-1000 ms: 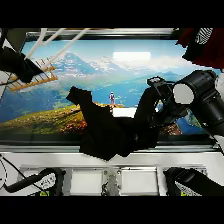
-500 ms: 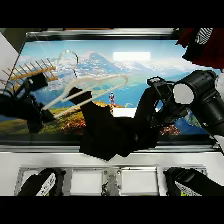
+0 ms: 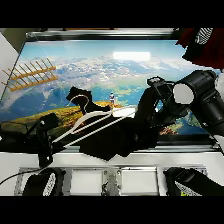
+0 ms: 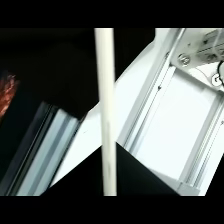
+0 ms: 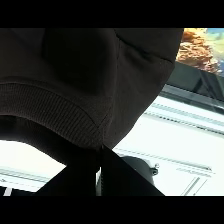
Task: Fold the clothes and pants, and hang the long-sleeved shirts on hangers.
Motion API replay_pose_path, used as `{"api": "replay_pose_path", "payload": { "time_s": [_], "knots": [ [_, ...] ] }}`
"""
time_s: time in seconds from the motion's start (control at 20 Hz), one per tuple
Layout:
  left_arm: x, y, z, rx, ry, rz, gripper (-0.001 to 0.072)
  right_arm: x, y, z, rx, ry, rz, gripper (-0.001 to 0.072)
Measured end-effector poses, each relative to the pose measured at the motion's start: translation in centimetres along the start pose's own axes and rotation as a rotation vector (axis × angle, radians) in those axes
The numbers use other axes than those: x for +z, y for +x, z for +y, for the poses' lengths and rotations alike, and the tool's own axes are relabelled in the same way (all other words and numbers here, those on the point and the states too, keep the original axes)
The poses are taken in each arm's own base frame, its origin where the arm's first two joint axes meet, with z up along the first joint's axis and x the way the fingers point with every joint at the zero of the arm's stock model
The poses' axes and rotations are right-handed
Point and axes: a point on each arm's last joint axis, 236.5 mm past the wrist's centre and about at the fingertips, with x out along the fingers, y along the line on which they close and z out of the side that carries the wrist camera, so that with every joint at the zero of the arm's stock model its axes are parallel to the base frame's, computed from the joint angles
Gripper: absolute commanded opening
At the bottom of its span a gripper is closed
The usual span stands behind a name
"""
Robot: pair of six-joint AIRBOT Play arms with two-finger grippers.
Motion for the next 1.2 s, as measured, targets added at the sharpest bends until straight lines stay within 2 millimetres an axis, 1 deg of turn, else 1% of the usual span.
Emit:
{"api": "replay_pose_path", "payload": {
  "time_s": [0.25,0.45,0.6,0.95,1.2],
  "knots": [
    [0.3,0.9,-1.4,-0.031,0.010,-0.049,0.0009,0.0,0.0,0.0,0.000,0.000,0.000,0.0021],
    [0.5,1.2,-1.7,-0.066,0.006,-0.060,0.0008,0.0,0.0,0.0,0.000,0.000,0.000,0.0021],
    [0.6,1.0,-1.9,-0.055,0.018,-0.069,0.0009,0.0,0.0,0.0,0.000,0.000,0.000,0.0021],
    [0.7,0.3,-3.3,0.021,0.087,-0.098,0.0010,0.0,0.0,0.0,0.000,0.000,0.000,0.0021],
    [0.6,0.2,-4.1,0.020,0.077,-0.096,0.0010,0.0,0.0,0.0,0.000,0.000,0.000,0.0021]
  ]
}}
